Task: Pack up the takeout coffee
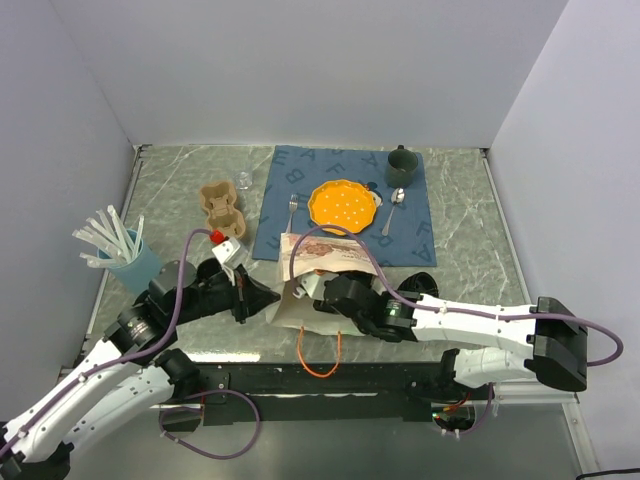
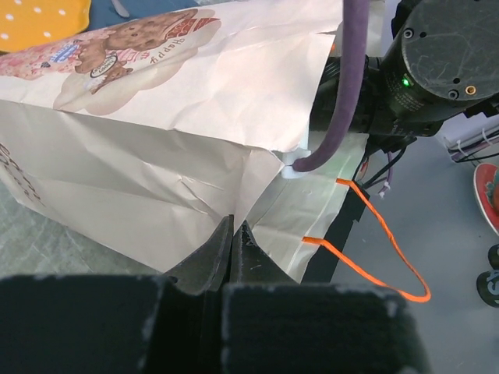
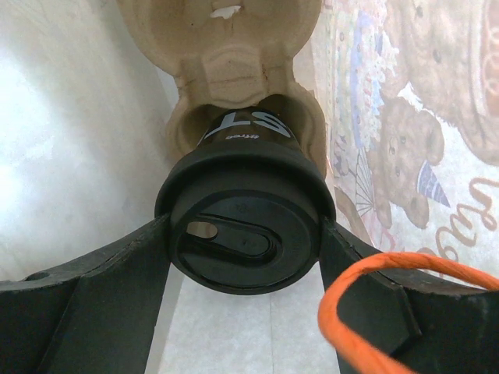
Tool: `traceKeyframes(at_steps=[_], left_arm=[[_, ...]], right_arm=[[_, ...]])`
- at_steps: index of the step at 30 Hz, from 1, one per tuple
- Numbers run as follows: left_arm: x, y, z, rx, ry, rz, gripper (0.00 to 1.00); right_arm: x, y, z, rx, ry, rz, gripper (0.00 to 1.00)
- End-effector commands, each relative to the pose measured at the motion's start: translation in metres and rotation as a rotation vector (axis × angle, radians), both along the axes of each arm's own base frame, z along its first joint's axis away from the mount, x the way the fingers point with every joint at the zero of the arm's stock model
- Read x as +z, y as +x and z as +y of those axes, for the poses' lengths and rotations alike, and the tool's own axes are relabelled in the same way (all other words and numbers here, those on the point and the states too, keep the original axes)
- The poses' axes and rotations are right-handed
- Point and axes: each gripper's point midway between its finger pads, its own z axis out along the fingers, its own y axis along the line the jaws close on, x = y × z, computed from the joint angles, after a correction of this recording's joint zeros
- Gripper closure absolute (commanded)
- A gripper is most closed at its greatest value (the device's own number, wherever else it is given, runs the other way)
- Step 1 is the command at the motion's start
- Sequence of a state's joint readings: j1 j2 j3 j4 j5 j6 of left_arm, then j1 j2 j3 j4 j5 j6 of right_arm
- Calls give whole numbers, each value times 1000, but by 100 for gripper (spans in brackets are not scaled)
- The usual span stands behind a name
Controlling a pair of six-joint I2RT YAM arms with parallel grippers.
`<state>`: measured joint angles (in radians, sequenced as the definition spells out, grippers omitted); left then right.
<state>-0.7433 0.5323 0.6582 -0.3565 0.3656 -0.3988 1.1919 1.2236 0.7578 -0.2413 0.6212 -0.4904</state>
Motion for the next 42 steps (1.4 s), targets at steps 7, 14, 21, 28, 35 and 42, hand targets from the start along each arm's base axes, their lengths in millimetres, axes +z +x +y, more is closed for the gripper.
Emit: traceKeyframes(at_steps=[7, 14, 21, 28, 35, 42], left_arm=[[14, -7, -6, -31, -64, 22, 99], [10, -9, -6, -33, -64, 51, 99], [7, -9, -6, -26, -65, 74, 99], [7, -9, -7, -23, -66, 87, 99], [7, -8, -6, -10, -71, 99, 99], [8, -3, -7, 8, -61, 107, 94]], right_arm=[[-10, 13, -11, -58, 28, 3, 59], [-22, 22, -10, -54, 13, 41, 57], [-25, 31, 2, -35, 21, 30, 57], [-32, 37, 4, -44, 21, 41, 57], [-36, 40, 4, -42, 23, 44, 52], [-27, 45, 10, -28, 39, 19, 40]])
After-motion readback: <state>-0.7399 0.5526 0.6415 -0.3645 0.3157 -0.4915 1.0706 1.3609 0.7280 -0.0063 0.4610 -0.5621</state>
